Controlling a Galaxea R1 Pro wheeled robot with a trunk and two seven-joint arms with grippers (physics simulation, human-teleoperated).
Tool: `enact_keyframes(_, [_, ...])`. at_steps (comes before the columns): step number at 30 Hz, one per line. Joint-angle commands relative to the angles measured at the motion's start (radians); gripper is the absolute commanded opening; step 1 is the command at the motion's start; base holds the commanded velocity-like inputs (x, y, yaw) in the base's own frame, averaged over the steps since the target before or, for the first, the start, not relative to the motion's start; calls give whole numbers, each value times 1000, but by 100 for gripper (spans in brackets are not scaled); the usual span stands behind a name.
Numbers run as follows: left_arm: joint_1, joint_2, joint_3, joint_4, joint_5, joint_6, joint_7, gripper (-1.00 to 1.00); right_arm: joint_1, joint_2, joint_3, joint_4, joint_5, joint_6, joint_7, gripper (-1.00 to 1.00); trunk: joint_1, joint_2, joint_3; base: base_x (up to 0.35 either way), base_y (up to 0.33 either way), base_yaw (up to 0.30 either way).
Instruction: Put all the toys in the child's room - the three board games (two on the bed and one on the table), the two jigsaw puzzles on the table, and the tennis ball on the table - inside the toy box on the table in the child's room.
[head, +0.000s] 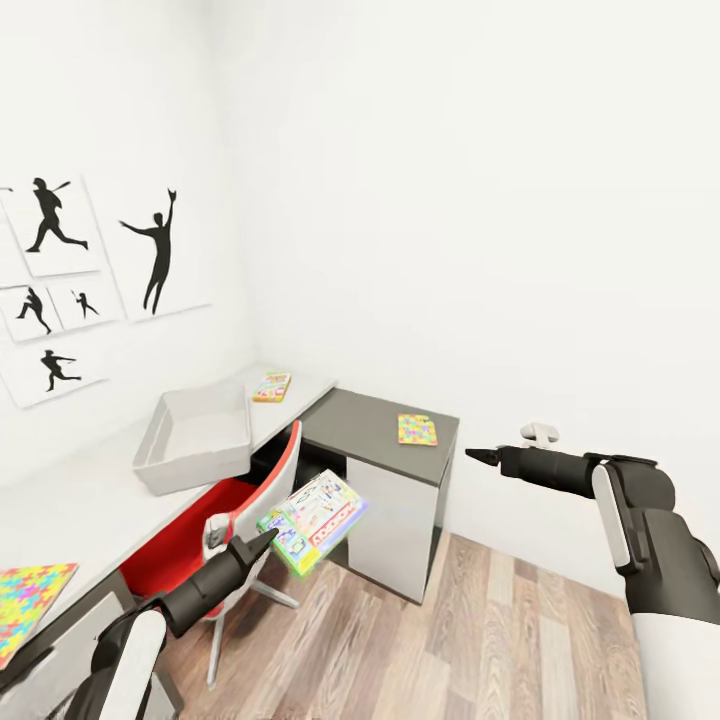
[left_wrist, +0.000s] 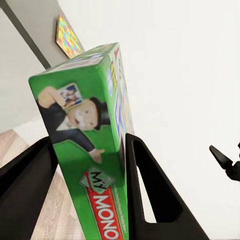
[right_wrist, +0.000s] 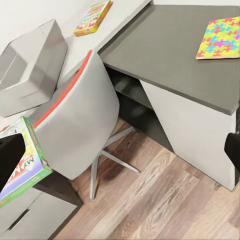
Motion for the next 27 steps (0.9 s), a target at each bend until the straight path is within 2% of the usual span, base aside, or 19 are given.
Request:
enact_keyframes(1, [-1,-1,3,0,6,8,-3,-100,0,-1,-1,-1,-6,6,-1,100,-4,6,2,0,0,291])
enact_keyframes(13, [-1,-1,3,0,6,8,-3,-100,1,-1,-1,-1,-7,3,0,100,-50,90,39,0,0,268])
enact_keyframes(27, [-1,-1,3,0,6,8,-2,-100,23,-1,-1,1,-8,-3,5,100,-103,188,83,0,0,60])
